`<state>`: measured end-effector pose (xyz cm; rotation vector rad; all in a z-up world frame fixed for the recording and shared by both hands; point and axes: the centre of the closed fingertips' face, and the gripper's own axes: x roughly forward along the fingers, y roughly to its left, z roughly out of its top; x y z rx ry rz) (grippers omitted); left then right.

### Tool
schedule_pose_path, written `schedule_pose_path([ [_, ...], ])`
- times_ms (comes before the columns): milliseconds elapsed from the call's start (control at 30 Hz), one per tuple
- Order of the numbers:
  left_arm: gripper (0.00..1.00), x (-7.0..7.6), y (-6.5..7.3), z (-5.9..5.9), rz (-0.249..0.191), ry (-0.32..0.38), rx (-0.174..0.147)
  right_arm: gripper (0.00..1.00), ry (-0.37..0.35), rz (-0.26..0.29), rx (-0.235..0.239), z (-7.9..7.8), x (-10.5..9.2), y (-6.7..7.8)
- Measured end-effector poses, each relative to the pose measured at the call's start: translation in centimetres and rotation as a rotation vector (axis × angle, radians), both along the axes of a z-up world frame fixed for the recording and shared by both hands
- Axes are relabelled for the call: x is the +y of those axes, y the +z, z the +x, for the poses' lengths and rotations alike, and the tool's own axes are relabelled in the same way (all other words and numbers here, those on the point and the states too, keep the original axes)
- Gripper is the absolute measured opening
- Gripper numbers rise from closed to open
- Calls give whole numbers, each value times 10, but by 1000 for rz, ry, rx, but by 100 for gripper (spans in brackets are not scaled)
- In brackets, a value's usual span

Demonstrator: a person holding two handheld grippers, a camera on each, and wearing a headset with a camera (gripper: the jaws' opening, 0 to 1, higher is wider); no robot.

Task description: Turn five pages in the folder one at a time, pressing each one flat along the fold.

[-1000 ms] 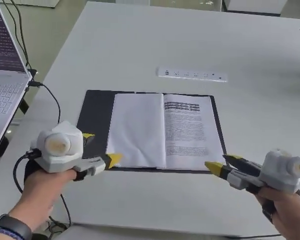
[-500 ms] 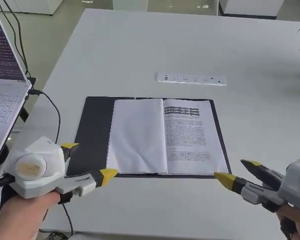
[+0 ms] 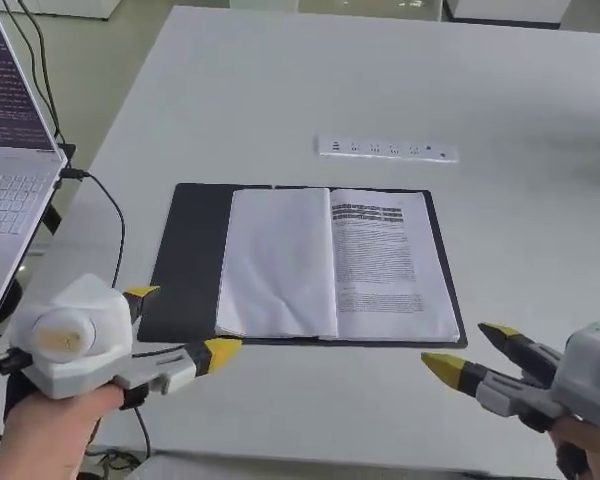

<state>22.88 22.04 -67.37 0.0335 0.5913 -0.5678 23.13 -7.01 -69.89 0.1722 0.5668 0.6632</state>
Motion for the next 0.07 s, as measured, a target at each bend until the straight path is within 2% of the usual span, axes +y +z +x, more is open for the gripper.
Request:
schedule_pose_path([
  [67,78,0,0,-1,-3,2,1,72,-1,1,1,0,0,0],
])
